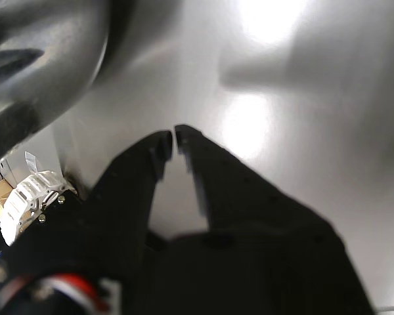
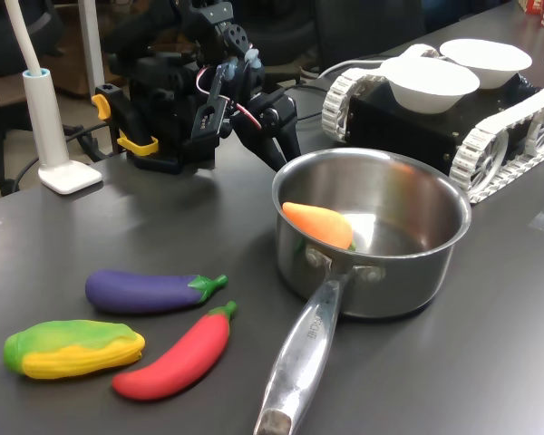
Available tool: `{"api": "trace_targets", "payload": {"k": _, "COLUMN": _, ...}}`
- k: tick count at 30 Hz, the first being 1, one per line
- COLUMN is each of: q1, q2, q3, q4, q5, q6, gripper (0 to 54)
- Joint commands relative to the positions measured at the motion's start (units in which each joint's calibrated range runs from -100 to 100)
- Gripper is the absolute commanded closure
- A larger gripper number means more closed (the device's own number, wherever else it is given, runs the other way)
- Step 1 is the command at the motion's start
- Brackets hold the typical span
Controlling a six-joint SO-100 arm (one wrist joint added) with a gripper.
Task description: Pick up the chilli and place them in the pan
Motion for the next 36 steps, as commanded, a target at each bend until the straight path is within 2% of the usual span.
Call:
{"api": "trace_targets", "payload": {"k": 1, "q1": -0.5, "q2": -0.7, "q3": -1.1, "q4": -3.0, "q5": 0.4, "q6": -0.1, "gripper": 53.6}}
{"api": "trace_targets", "payload": {"k": 7, "q1": -0.5, "q2": -0.7, "q3": -1.1, "q4": -3.0, "q5": 0.5, "q6": -0.1, "gripper": 53.6}}
{"api": "trace_targets", "payload": {"k": 15, "q1": -4.2, "q2": -0.7, "q3": -1.0, "q4": -2.6, "q5": 2.6, "q6": -0.1, "gripper": 53.6}}
{"api": "trace_targets", "payload": {"k": 36, "q1": -4.2, "q2": -0.7, "q3": -1.0, "q4": -2.6, "q5": 2.7, "q6": -0.1, "gripper": 53.6}}
